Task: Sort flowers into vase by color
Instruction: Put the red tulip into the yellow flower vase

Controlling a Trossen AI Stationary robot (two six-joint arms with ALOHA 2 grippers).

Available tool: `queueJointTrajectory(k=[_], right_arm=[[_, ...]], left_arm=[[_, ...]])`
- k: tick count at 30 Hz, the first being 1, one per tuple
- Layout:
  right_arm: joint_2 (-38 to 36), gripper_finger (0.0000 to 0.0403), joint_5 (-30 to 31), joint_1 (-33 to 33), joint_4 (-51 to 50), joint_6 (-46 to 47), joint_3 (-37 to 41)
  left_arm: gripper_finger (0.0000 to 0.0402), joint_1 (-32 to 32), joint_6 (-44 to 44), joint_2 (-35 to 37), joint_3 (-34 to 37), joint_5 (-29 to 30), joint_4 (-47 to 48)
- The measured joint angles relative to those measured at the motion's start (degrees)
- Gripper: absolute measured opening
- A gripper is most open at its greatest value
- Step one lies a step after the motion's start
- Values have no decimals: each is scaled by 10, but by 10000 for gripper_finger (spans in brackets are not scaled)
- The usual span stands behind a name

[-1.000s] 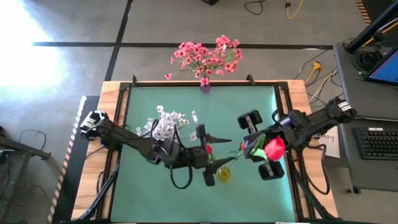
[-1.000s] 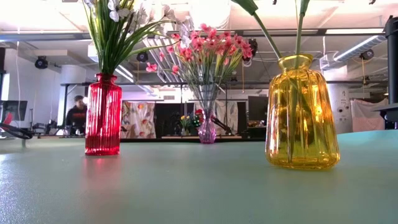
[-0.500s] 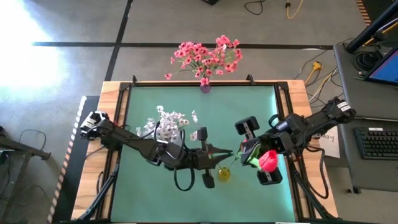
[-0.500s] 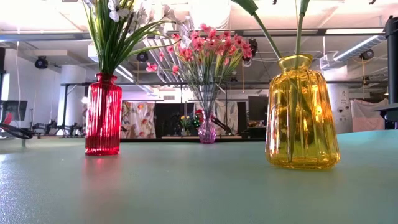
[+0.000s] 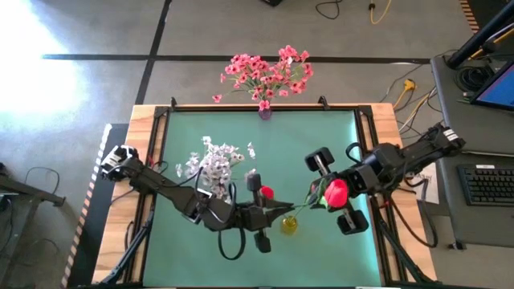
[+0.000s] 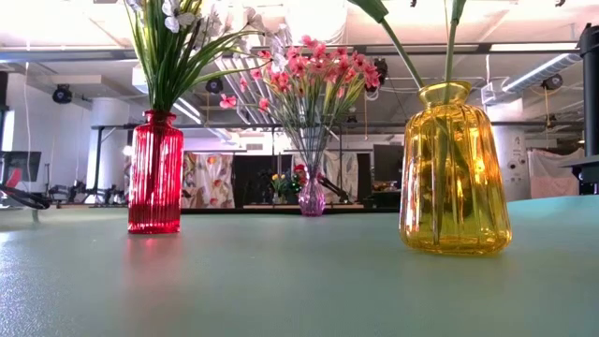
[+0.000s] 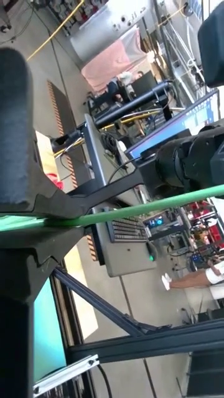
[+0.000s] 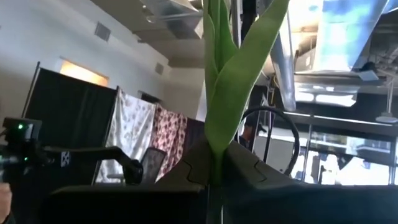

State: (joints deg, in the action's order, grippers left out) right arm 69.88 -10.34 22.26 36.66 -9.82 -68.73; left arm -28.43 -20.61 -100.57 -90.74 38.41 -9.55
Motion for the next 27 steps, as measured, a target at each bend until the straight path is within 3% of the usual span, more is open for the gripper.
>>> queueJointTrajectory(k=[6,11,14,18,22,27], right_arm=[[-1,57,4,8,-20,-12,0],[-11,108,43,9,-73,-12,-3],[-19,119,44,9,-98,-3,-3],[-25,94,51,9,-121,22,-3],[-35,26,79,9,-148,30,-3],[-46,11,88,9,-175,43,-4]], left_arm=[[0,-2,1,2,0,2,-2],[0,-4,2,2,0,2,11],[0,-9,4,3,0,29,26],[0,-13,6,4,0,70,37],[1,-14,21,4,0,71,38],[31,-17,32,4,-3,71,51]])
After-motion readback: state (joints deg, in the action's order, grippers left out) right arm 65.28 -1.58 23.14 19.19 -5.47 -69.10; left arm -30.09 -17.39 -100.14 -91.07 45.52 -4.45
